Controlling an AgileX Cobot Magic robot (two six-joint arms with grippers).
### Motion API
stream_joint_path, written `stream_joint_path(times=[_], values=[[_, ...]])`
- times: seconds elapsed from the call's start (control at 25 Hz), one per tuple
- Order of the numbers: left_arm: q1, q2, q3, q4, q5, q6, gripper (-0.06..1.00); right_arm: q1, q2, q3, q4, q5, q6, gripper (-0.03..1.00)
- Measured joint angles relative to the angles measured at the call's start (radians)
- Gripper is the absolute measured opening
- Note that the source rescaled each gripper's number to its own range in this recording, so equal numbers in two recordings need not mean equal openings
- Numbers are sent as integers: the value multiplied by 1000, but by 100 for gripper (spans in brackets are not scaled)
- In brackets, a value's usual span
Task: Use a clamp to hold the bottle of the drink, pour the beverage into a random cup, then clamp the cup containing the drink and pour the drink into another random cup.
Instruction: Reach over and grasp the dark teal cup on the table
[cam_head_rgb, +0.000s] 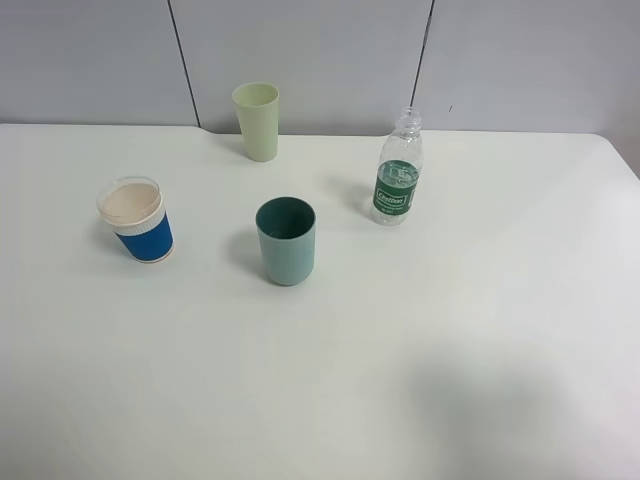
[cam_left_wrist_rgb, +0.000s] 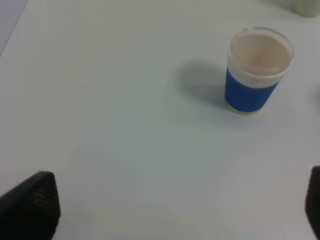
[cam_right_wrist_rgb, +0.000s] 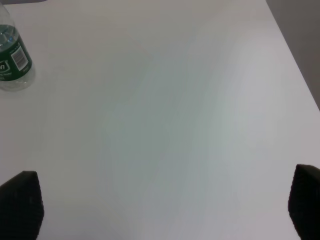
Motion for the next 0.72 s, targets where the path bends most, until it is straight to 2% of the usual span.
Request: stream_joint_path(times=[0.72], values=[[0,38,-1,37,0,-41,100,0,0,0,0,0,0,100]])
